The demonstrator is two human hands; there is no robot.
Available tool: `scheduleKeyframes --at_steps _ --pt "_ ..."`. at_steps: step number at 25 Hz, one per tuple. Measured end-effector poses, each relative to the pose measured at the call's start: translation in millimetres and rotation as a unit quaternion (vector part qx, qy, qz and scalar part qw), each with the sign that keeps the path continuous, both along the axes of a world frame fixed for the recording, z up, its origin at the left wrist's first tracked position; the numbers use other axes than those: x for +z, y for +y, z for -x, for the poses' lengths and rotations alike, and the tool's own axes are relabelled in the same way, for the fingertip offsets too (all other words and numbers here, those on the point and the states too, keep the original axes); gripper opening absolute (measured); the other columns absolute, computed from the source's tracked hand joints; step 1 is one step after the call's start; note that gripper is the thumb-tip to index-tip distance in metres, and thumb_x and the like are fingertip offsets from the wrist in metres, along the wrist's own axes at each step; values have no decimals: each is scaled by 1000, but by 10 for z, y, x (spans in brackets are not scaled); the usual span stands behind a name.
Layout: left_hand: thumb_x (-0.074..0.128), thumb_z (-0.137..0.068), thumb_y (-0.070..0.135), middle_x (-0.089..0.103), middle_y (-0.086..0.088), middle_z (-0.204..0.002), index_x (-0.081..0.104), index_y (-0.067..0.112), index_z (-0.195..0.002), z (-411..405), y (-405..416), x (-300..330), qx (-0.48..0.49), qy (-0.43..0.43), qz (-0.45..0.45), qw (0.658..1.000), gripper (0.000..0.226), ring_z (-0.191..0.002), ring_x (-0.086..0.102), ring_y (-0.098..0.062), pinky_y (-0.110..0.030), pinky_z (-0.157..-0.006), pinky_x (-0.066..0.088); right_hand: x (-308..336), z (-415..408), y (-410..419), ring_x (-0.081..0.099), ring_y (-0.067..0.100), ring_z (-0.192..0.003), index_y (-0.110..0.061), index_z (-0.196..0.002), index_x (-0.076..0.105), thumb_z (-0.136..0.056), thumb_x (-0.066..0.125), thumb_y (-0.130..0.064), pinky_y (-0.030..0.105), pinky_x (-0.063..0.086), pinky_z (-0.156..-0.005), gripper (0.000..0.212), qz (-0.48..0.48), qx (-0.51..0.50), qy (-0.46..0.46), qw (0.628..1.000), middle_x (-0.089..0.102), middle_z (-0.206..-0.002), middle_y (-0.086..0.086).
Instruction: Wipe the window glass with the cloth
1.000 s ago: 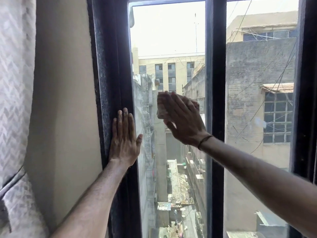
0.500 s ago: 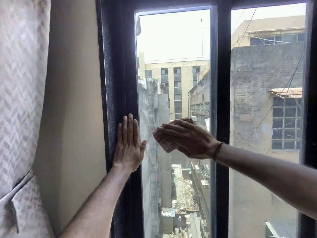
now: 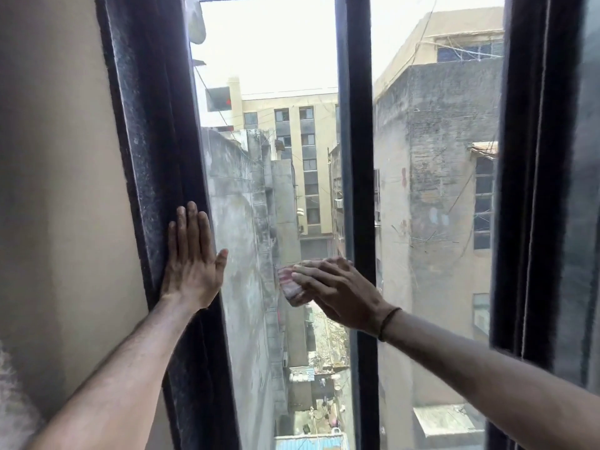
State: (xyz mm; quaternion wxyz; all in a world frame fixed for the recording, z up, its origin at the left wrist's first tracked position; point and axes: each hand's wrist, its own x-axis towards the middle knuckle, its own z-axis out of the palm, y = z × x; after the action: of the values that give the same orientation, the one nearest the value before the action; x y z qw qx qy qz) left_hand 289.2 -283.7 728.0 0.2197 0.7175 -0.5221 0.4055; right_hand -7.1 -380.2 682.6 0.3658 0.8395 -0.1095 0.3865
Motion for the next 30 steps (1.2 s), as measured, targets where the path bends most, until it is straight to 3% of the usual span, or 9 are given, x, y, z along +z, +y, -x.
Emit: scheduleKeyframes --at_steps 2,6,8,11,15,20,25,28,30 --pt "28 -102 41 -13 -28 -174 -8 -7 -162 94 20 -15 -15 31 15 999 84 -164 -11 -42 -63 -133 0 -94 195 146 72 23 -113 -6 -133 69 -98 68 -11 41 59 -94 35 -118 46 -182 975 77 -129 10" --pt "33 -101 36 2 -30 -175 3 -9 -163 769 -153 -29 -86 0 72 994 82 -164 3 -45 -67 -131 4 -63 793 237 71 22 -84 -4 -118 75 -101 65 -11 36 59 -76 21 -256 95 -539 796 80 -98 16" --pt "29 -105 39 2 -29 -176 1 -7 -164 1232 -354 39 -117 -60 69 989 79 -165 4 -42 -64 -132 7 1 1168 109 74 25 -91 -4 -126 74 -102 66 -10 32 57 -82 26 -297 71 -630 714 81 -106 17" --pt "29 -108 37 1 -26 -176 3 -4 -165 1924 -700 262 -175 -115 80 975 75 -166 3 -39 -60 -134 11 64 1665 -179 76 31 -96 -4 -126 74 -98 67 -3 21 51 -87 29 -274 29 -678 682 81 -110 18" --pt "23 -108 34 10 -29 -175 8 -5 -164 2496 -1075 533 -251 -115 133 952 70 -165 12 -39 -56 -135 13 -42 1859 -590 72 38 -123 -2 -141 64 -98 65 -8 49 57 -108 44 -283 -19 -640 714 73 -134 22" --pt "16 -106 42 10 -28 -175 9 -6 -164 2561 -1369 550 -234 -112 187 947 76 -166 11 -37 -47 -136 3 -134 1708 -997 9 19 -167 -14 -168 14 -102 42 -45 47 10 -137 79 -214 -99 -485 842 11 -179 5" --pt "13 -104 50 10 -24 -176 8 -2 -166 2477 -1521 565 -221 -139 214 941 80 -166 10 -35 -45 -136 -1 107 1257 -1210 9 24 -167 -12 -169 13 -105 35 -55 52 16 -134 80 -49 -131 -210 968 10 -179 7" --pt "11 -104 51 9 -23 -177 7 -1 -166 2454 -1527 569 -213 -142 215 942 81 -167 8 -33 -44 -136 -1 -473 1602 -1170 7 23 -167 -14 -169 9 -106 36 -57 50 18 -132 81 -13 -168 -19 985 7 -180 5" --pt "13 -103 50 9 -23 -177 8 -2 -166 2476 -1527 560 -213 -140 215 943 81 -167 8 -32 -44 -136 1 -584 1946 -1179 13 25 -166 -13 -168 15 -107 34 -56 52 25 -129 77 -27 -185 -69 980 12 -179 8"
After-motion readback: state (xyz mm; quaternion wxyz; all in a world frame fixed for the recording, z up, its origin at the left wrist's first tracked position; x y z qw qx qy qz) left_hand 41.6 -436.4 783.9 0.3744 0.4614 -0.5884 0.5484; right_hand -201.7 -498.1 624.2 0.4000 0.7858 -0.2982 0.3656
